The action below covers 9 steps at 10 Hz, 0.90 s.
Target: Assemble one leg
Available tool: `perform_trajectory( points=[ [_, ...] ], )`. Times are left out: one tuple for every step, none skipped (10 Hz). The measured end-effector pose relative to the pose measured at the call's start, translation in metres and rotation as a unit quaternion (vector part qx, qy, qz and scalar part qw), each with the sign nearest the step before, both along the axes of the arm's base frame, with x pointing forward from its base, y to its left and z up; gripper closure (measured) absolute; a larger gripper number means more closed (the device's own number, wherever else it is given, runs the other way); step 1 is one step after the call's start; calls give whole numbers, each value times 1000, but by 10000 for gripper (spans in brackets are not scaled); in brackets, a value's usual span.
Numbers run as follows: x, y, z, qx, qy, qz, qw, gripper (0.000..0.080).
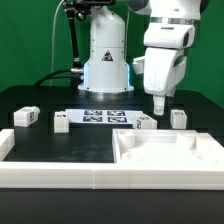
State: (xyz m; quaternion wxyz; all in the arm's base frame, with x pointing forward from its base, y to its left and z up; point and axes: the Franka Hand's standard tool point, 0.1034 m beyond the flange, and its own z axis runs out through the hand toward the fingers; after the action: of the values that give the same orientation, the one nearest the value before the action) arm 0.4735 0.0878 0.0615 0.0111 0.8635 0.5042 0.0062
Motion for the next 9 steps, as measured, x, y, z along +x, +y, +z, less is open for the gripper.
perform_trajectory(
  points=[
    [-9,3,-1,10,-13,-71,997,151],
    [-21,4,1,20,-19,-155,987,151],
    [-29,6,0,30,-23,-223,974,151],
    [-34,13,-2,36,-24,-266,963,151],
    [-37,19,-2,40,-22,-312,949,151],
    [-40,25,-3,50,-20,-377,925,151],
    [-44,30,-5,57,-20,-414,908,151],
    [-43,29,-4,58,-20,-417,907,151],
    [-42,29,-4,61,-17,-452,890,151]
  ],
)
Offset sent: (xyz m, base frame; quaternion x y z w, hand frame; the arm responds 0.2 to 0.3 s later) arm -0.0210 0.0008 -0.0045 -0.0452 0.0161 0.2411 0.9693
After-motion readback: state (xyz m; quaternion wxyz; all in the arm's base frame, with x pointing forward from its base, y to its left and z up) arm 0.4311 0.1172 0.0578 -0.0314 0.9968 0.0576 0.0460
